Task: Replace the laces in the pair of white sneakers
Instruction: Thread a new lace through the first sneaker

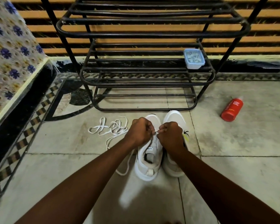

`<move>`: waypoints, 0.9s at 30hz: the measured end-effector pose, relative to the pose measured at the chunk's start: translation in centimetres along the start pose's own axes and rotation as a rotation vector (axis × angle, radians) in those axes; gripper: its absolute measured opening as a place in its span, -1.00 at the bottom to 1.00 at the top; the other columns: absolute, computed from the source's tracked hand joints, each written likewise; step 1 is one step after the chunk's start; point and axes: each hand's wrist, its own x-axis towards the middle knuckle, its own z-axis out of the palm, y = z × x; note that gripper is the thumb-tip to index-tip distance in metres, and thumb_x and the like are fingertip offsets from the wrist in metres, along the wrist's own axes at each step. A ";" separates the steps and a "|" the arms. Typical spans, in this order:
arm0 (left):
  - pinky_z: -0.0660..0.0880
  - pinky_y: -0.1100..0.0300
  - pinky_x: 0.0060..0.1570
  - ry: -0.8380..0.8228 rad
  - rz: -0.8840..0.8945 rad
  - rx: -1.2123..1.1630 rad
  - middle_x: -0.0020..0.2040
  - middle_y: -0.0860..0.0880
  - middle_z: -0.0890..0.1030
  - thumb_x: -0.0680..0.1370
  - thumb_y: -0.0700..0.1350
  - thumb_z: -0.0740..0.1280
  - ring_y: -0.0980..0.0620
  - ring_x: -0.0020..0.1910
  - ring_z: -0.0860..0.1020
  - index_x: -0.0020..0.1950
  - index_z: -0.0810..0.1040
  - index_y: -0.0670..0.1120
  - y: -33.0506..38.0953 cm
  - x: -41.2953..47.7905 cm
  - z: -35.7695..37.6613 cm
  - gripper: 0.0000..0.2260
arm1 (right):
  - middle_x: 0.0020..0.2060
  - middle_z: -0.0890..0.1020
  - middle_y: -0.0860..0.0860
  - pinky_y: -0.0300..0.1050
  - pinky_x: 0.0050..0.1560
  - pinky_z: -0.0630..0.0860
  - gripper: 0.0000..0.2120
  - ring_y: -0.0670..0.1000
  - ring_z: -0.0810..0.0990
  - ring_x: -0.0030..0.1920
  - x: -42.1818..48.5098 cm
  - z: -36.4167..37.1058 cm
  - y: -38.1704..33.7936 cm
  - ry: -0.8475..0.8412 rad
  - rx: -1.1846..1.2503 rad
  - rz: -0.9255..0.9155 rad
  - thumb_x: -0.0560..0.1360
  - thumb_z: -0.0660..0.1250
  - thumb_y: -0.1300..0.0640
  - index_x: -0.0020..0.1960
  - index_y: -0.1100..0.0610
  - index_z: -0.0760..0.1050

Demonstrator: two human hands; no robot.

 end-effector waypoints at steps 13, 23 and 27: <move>0.57 0.22 -0.10 0.041 0.041 0.071 -0.25 -0.07 0.69 0.47 -0.30 0.33 -0.03 -0.18 0.65 -0.15 0.73 -0.14 0.5 -0.9 0.6 -0.82 | -0.09 0.71 0.11 0.01 0.18 0.54 -0.83 0.11 0.67 0.01 0.2 -0.3 0.4 -0.041 0.115 0.103 0.39 0.44 0.34 -0.02 0.24 0.64; 0.57 0.02 -0.03 0.031 0.152 0.234 -0.15 -0.21 0.69 0.48 -0.28 0.32 -0.18 -0.09 0.63 -0.11 0.71 -0.19 0.8 -1.3 0.9 -0.83 | -0.16 0.71 0.12 0.02 0.15 0.57 -0.84 0.11 0.68 -0.05 0.4 -0.1 0.6 -0.030 0.133 0.125 0.37 0.44 0.34 -0.06 0.24 0.65; 0.56 -0.01 0.05 -0.009 0.157 0.257 0.00 -0.22 0.64 0.48 -0.32 0.30 -0.22 0.01 0.62 -0.01 0.72 -0.19 0.8 -0.8 0.8 -0.78 | -0.17 0.72 0.14 0.10 0.14 0.59 -0.86 0.13 0.69 -0.06 0.4 -0.1 0.6 -0.025 0.182 0.141 0.36 0.43 0.36 -0.08 0.26 0.64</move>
